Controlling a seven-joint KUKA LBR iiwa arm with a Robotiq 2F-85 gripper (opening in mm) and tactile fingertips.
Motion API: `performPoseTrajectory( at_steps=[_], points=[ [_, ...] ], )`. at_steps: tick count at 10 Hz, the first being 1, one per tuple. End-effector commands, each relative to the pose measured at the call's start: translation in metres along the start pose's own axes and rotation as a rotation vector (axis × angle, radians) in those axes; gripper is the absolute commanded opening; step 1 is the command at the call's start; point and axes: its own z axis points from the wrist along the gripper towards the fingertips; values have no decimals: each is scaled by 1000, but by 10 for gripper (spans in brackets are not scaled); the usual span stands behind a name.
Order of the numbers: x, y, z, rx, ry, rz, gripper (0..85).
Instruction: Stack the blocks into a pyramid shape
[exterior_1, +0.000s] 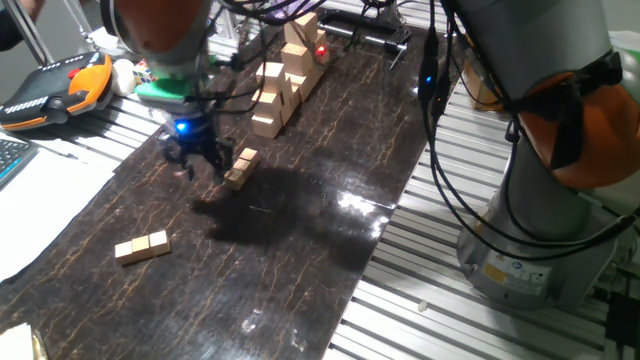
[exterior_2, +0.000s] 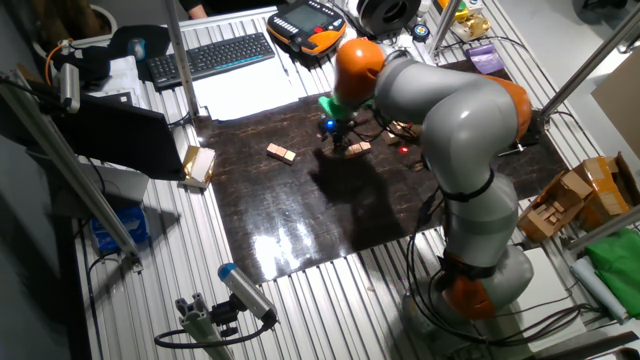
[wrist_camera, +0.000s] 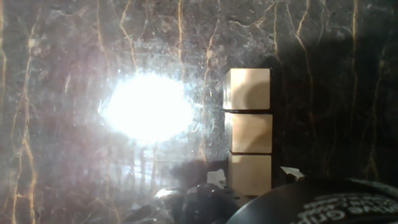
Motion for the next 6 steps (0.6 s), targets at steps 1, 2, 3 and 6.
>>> performPoseTrajectory(
  at_steps=[1,2,3,6],
  points=[
    [12,4,2,45,14,-425,527],
    [17,5,6,67,-10,-523,523],
    [22,5,9,80,-25,-617,523],
    [26,7,13,90,-3,-775,527]
  ],
)
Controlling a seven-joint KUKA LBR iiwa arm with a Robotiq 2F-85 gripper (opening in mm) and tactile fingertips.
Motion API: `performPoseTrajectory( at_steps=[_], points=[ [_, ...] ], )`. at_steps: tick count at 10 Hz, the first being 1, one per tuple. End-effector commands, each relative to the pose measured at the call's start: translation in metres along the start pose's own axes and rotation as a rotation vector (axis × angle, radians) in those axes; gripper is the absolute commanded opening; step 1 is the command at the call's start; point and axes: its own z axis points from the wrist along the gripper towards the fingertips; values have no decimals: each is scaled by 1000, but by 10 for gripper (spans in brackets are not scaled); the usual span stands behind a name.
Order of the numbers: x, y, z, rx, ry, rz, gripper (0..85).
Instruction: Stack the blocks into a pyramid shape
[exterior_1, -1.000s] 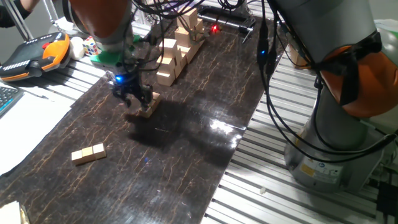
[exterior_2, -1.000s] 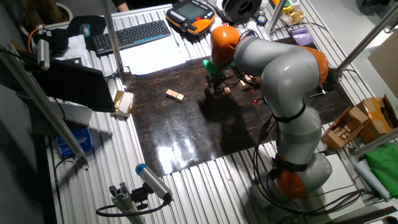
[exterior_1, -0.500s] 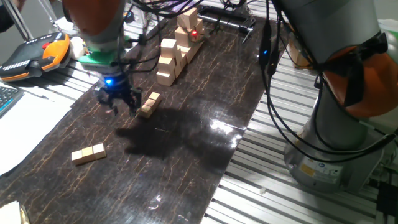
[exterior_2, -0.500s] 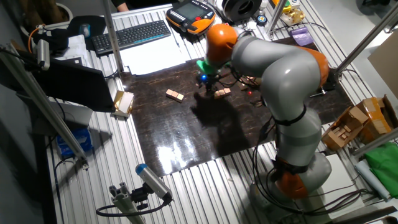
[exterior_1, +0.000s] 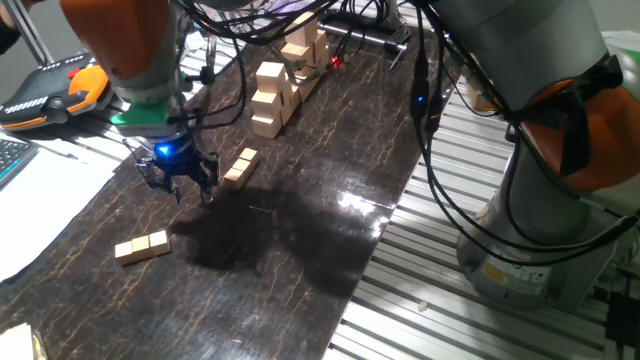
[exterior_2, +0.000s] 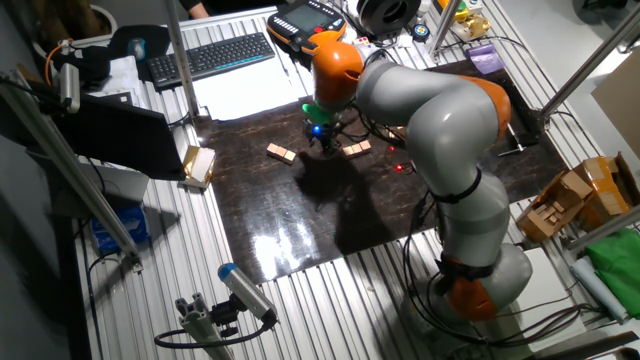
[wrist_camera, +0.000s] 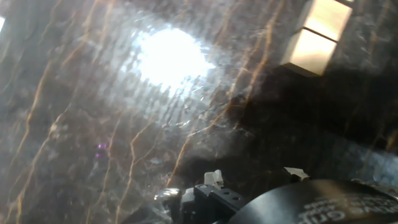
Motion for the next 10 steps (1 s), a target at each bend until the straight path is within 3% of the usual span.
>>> performPoseTrajectory(
  at_steps=[1,2,4,8,10],
  points=[
    [0,1,1,63,-5,-636,527],
    [0,1,1,57,3,-664,527],
    [-1,3,2,89,-22,-749,527],
    [-2,3,5,36,-4,-805,507],
    [-2,3,5,51,-24,-790,500]
  ],
)
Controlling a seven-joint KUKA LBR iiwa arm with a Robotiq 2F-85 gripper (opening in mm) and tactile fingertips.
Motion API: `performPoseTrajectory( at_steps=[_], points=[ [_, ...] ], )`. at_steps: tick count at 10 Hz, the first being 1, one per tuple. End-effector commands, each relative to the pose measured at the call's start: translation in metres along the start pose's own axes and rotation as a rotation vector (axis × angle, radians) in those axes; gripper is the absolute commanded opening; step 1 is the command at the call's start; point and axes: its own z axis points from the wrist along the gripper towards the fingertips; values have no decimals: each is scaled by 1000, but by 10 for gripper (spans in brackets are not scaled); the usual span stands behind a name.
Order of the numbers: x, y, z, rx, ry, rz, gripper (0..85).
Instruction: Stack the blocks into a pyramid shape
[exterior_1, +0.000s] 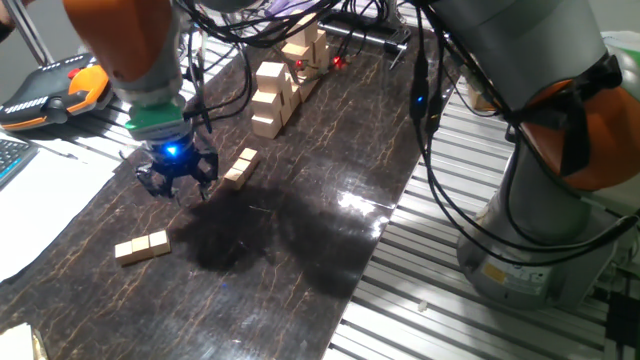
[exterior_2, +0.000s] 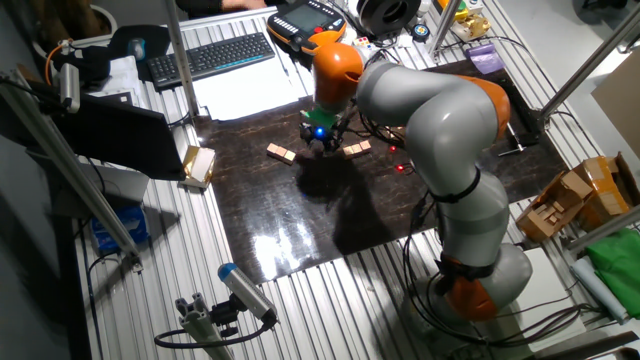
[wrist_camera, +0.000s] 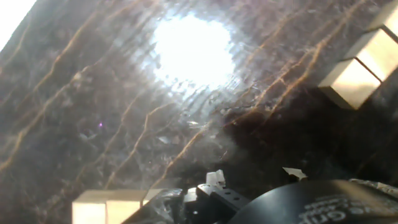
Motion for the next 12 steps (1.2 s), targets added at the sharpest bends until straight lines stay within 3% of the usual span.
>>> performPoseTrajectory(
  at_steps=[1,3,4,5,7,8,10,12],
  points=[
    [0,0,0,32,16,-426,497],
    [0,0,0,87,2,-468,473],
    [0,0,0,85,-39,-461,467],
    [0,0,0,66,-51,-492,453],
    [0,0,0,51,-7,-479,427],
    [3,7,1,51,7,-471,433],
    [18,35,2,68,57,-445,490],
    [32,52,5,70,81,-424,497]
  ],
)
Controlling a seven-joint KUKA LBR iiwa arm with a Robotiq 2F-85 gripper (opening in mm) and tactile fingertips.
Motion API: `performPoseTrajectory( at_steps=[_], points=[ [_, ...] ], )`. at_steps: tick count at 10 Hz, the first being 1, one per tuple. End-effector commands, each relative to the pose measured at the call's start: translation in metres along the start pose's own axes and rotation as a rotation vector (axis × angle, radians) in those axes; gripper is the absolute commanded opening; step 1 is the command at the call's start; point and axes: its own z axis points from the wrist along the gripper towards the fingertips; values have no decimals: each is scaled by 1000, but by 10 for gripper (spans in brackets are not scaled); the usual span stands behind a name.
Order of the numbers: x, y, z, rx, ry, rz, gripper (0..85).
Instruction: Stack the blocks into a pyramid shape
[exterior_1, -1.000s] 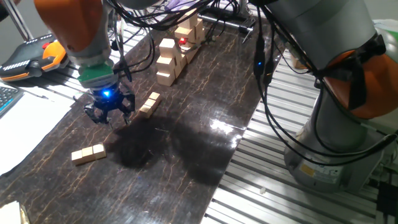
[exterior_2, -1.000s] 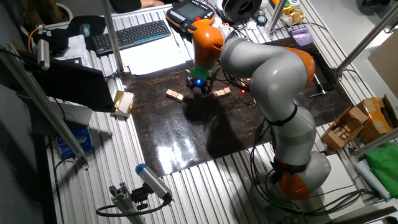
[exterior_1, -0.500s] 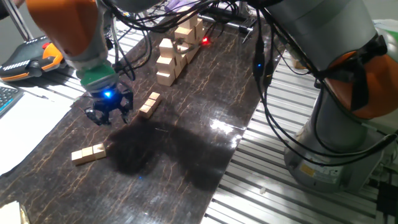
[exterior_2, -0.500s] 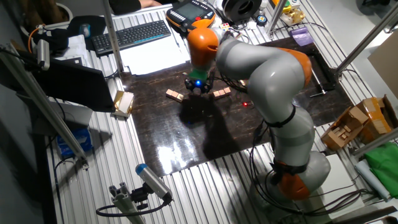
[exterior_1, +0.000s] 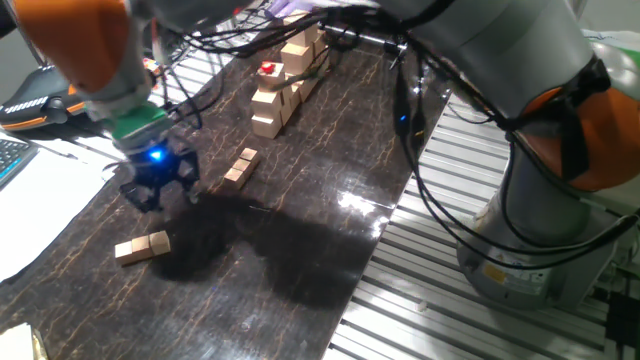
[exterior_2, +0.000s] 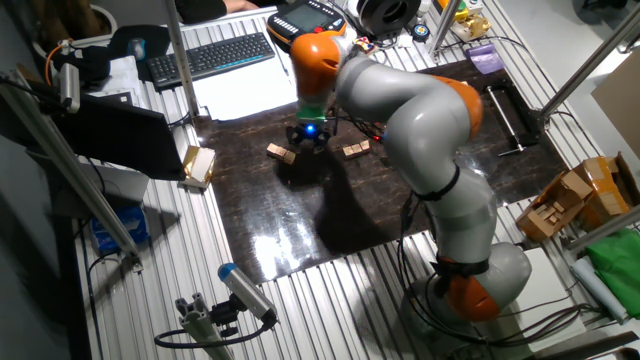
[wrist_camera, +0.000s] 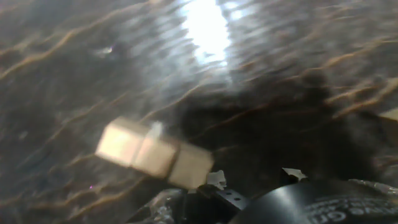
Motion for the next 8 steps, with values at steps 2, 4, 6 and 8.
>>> performPoseTrajectory(
  at_steps=[2,4,6,8],
  points=[
    [8,26,0,8,16,4,490],
    [12,36,-2,30,21,56,487],
    [13,40,4,53,6,122,483],
    [13,42,10,59,0,157,483]
  ],
)
